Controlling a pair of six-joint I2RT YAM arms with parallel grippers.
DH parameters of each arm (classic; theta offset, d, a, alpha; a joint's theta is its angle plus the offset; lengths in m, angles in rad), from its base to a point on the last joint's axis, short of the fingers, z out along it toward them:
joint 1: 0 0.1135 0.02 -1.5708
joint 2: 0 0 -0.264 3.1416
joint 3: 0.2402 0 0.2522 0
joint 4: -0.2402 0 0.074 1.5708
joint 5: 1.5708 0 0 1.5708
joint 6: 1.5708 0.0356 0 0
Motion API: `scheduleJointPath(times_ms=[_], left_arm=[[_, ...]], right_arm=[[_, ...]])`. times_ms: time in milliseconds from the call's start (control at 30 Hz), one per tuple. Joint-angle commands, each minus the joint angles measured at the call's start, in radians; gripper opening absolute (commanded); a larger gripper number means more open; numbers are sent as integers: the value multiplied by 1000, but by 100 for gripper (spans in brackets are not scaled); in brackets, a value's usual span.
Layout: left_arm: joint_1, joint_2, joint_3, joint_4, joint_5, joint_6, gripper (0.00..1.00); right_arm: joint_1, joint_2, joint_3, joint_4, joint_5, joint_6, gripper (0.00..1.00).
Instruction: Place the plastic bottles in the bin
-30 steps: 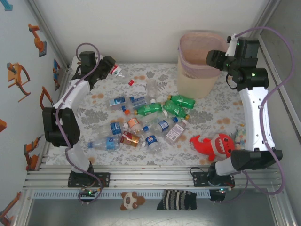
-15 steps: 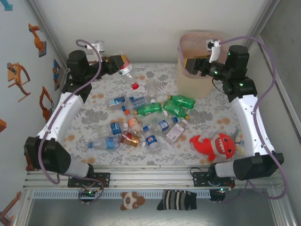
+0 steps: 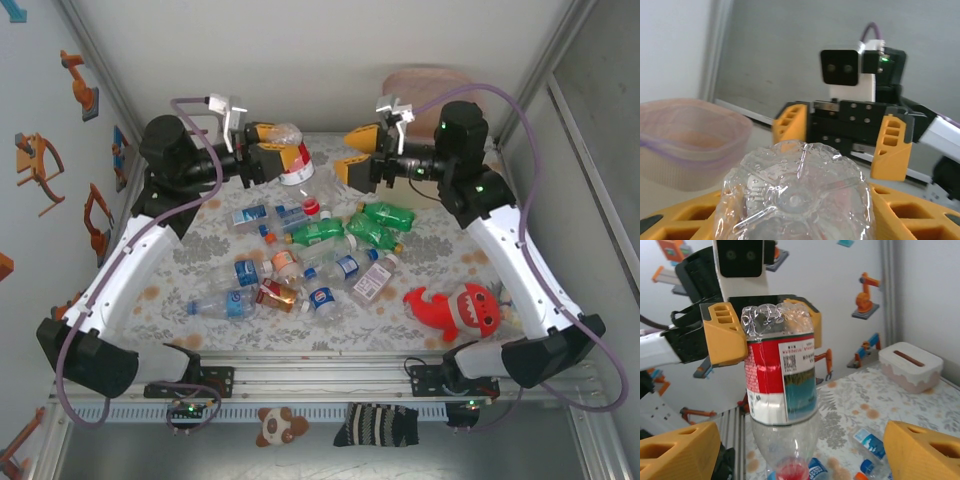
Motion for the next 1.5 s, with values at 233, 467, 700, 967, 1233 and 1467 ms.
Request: scheduleJointPath(times_ms=[233,467,700,967,1233,1467], left_arm=[[-68,-5,31,45,119,55,52],[-84,1,39,52,121,60,52],[-87,3,40,50,121,66,52],[-87,-8,38,28,115,89,55],[-84,-36,27,-7,78,126,65],[-57,-105,-15,-62,-59,179,82]], right_arm=[[93,49,28,7,-117,-100,89],[136,92,48,-25,-158,-121,86],[157,128,74,-35,-201,-121,77],[160,137,98,-54,-204,-116,65],[161,144,123,-69,-184,-94,57],[137,126,134,-85,-123,-93,54]])
